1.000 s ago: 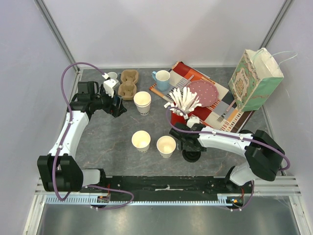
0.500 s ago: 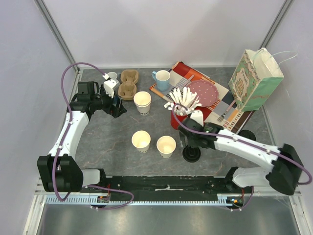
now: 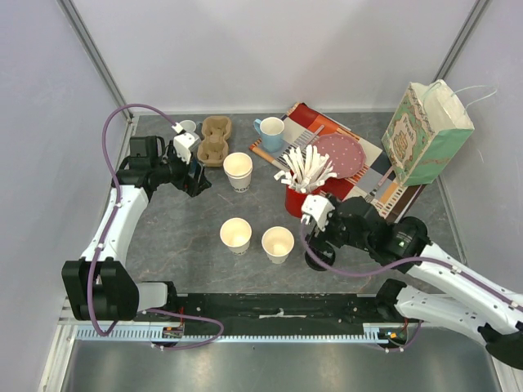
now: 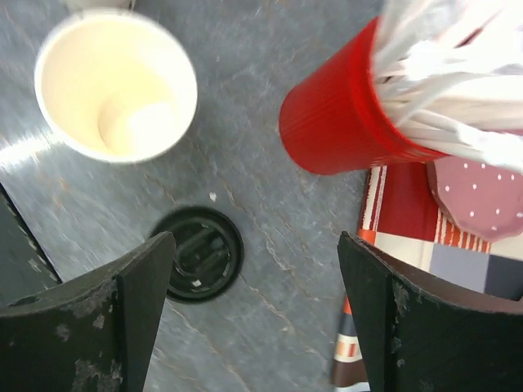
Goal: Pack the takeout coffee
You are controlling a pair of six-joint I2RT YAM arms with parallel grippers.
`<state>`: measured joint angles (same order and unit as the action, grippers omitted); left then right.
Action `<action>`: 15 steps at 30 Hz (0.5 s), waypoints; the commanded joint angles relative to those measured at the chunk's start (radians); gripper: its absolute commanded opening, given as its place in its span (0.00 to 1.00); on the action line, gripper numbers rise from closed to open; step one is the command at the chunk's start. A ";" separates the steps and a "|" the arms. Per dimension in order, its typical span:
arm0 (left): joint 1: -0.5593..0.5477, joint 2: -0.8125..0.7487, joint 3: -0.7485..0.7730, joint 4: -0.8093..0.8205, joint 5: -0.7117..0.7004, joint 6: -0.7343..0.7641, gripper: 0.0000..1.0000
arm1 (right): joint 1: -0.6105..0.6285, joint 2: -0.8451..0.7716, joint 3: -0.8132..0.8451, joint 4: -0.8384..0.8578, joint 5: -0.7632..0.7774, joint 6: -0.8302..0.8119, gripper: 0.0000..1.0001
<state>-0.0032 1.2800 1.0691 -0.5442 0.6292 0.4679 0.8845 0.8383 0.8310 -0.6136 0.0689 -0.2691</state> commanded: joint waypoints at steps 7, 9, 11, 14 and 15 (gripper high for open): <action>0.002 -0.025 0.014 0.013 0.017 0.048 0.92 | -0.205 0.274 -0.073 -0.081 -0.343 -0.510 0.77; 0.002 -0.022 0.009 0.013 0.014 0.054 0.91 | -0.225 0.313 -0.072 -0.080 -0.354 -0.542 0.73; 0.002 -0.021 0.009 0.013 0.010 0.055 0.91 | -0.240 0.344 -0.066 -0.092 -0.359 -0.576 0.70; 0.002 -0.013 0.011 0.013 0.006 0.055 0.91 | -0.243 0.393 -0.047 -0.103 -0.379 -0.610 0.67; 0.002 -0.010 0.011 0.013 0.007 0.055 0.91 | -0.245 0.410 -0.040 -0.103 -0.385 -0.619 0.66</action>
<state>-0.0032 1.2800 1.0691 -0.5438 0.6296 0.4847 0.6445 1.2068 0.7544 -0.6975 -0.2329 -0.7837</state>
